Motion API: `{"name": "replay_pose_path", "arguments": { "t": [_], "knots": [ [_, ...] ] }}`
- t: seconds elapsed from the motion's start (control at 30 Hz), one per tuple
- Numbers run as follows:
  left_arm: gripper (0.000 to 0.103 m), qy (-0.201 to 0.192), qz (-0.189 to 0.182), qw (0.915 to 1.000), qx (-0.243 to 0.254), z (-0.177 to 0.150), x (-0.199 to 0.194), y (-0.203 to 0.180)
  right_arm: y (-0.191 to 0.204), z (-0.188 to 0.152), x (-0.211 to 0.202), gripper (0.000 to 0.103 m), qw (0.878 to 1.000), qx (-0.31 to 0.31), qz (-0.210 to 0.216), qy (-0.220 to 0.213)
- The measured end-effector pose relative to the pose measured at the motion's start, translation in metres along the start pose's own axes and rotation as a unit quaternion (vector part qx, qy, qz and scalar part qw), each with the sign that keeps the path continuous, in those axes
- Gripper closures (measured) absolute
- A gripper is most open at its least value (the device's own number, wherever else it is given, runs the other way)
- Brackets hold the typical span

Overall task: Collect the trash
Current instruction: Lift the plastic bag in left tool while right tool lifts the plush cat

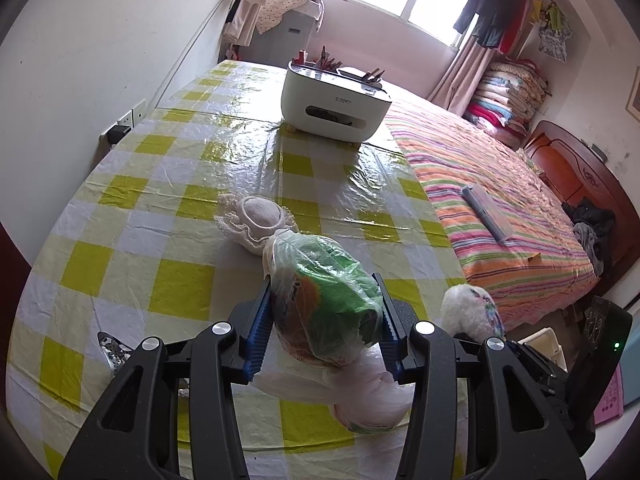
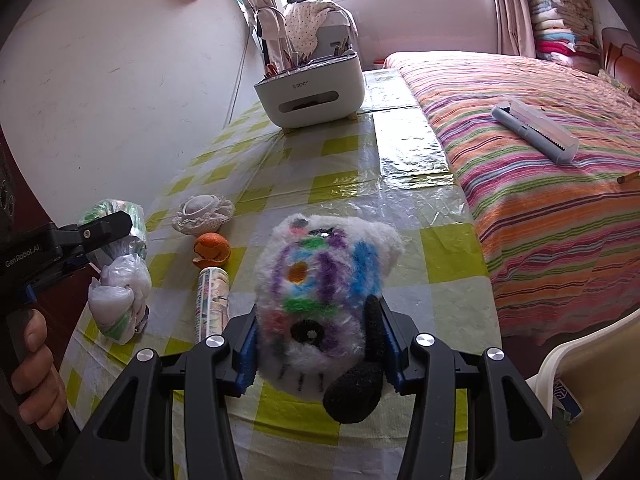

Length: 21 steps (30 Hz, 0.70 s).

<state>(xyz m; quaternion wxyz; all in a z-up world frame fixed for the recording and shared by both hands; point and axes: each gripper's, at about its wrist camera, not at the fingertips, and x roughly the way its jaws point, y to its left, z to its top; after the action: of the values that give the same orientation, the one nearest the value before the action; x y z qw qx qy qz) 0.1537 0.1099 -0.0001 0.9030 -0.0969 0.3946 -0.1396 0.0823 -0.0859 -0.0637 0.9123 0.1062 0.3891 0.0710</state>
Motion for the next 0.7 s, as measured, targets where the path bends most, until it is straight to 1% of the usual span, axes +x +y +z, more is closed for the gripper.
{"name": "replay_pose_path", "arguments": {
  "t": [0.17,0.4,0.7],
  "knots": [
    [0.058,0.002,-0.004,0.9999,0.012,-0.007,-0.001,-0.010,-0.003,-0.003,-0.010,0.056,1.000,-0.002,-0.003,-0.004],
    [0.058,-0.002,-0.021,0.9994,0.029,-0.017,-0.011,-0.029,-0.009,-0.007,-0.026,0.056,1.000,-0.002,-0.004,-0.014],
    [0.058,0.003,-0.033,0.9984,0.046,-0.035,-0.020,-0.054,-0.019,-0.012,-0.049,0.055,1.000,-0.002,-0.003,-0.031]
  ]
}}
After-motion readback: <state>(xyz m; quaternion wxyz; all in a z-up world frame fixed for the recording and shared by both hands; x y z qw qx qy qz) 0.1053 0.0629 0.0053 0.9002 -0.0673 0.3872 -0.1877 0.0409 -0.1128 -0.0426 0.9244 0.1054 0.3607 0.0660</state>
